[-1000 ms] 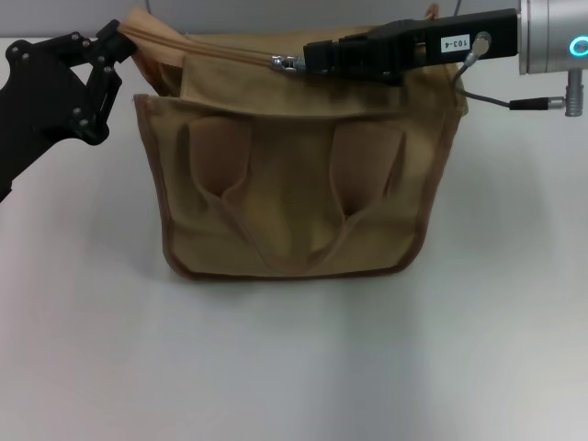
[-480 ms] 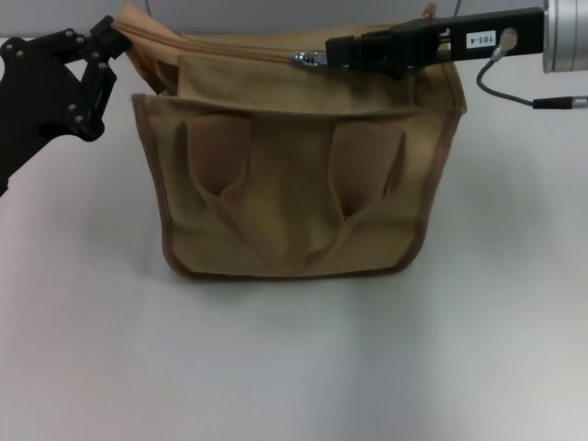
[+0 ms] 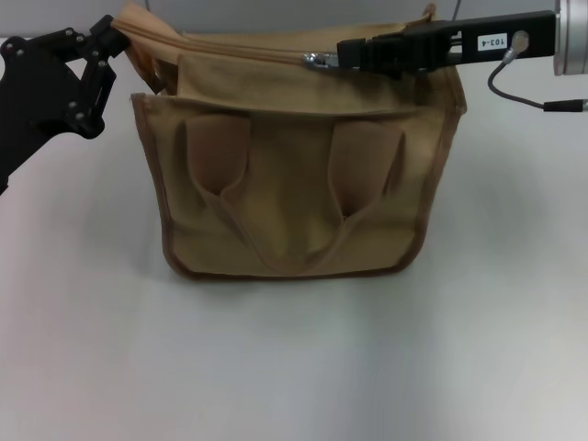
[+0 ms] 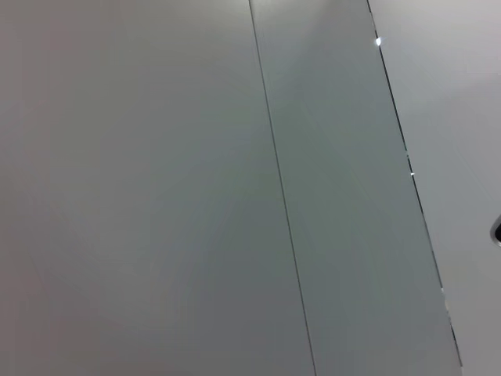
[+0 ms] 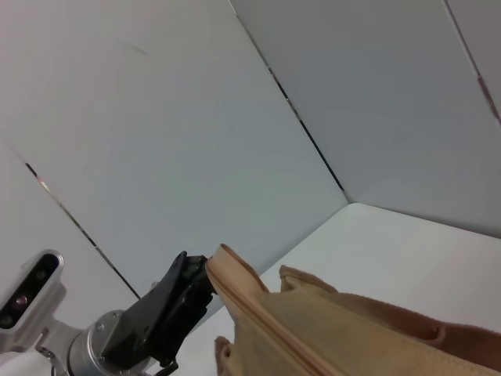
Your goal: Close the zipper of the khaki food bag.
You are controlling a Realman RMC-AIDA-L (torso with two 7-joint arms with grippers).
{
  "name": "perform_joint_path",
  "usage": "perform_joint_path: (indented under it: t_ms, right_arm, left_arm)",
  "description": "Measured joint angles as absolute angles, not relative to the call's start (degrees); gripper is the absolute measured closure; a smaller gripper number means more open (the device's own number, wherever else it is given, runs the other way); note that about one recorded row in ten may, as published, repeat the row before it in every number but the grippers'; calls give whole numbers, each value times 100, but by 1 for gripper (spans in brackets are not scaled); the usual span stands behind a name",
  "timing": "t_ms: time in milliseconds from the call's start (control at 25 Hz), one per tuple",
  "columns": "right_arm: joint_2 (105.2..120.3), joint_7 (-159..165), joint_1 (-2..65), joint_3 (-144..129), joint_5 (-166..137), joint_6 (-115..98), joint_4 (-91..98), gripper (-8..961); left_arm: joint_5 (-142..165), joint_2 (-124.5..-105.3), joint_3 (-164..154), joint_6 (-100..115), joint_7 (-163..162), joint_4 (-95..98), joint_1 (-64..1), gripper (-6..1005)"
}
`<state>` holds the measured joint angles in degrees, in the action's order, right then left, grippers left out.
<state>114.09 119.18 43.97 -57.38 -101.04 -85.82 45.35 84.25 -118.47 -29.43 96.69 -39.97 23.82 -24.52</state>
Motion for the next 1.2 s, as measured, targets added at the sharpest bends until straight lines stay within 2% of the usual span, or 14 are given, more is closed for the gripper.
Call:
perform_joint_path:
  t_ms: [1200]
  right_arm:
    - [11337, 11919, 4317, -5286, -10149, -8729, 4500, 948]
  left_arm:
    - [8358, -11855, -2944, 9603, -4030, 2373, -2468, 974]
